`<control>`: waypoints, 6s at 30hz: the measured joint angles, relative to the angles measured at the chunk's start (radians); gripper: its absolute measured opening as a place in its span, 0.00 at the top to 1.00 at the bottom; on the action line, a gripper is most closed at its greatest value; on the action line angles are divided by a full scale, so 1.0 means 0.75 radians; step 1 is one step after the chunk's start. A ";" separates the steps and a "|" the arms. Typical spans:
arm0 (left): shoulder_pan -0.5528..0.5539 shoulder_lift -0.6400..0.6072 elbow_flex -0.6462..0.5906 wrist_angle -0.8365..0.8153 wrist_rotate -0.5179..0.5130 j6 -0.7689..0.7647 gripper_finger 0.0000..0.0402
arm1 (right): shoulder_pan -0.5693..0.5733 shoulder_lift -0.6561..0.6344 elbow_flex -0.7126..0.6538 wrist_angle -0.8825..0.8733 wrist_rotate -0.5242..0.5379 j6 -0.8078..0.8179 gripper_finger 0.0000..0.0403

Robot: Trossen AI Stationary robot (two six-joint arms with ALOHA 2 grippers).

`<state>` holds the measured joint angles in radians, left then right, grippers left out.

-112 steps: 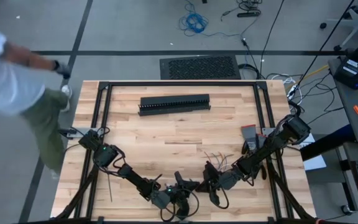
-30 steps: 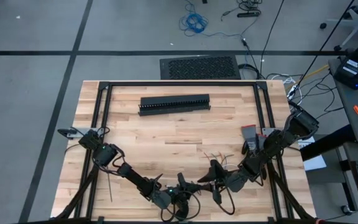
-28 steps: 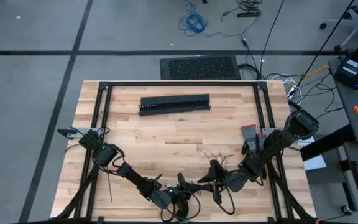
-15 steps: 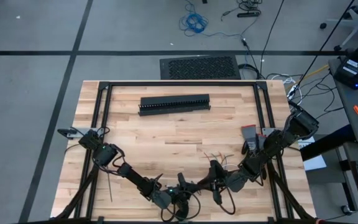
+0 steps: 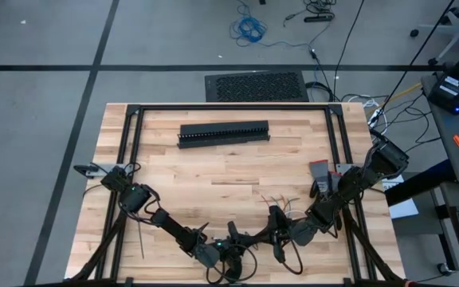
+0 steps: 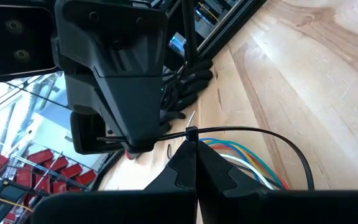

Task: Ziptie cables
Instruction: Wrap the cable wires with the black zip tie

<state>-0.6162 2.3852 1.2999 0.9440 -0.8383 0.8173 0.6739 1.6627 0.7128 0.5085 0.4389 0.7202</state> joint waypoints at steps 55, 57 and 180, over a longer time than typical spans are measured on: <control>-0.080 -0.003 0.008 -0.264 -0.480 -0.275 0.57 | -0.069 -0.001 0.000 -0.070 0.296 -0.056 1.00; -0.102 -0.003 0.007 -0.275 -0.530 -0.339 0.57 | -0.069 -0.001 0.000 -0.086 0.316 -0.045 1.00; 0.076 -0.276 -0.161 -0.262 0.223 -1.555 0.70 | -0.067 0.001 0.000 -0.010 0.351 -0.387 1.00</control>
<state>-0.5594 2.1780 1.1795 0.7471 -0.6710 -0.3491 0.6238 1.6630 0.7128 0.5007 0.7018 0.4301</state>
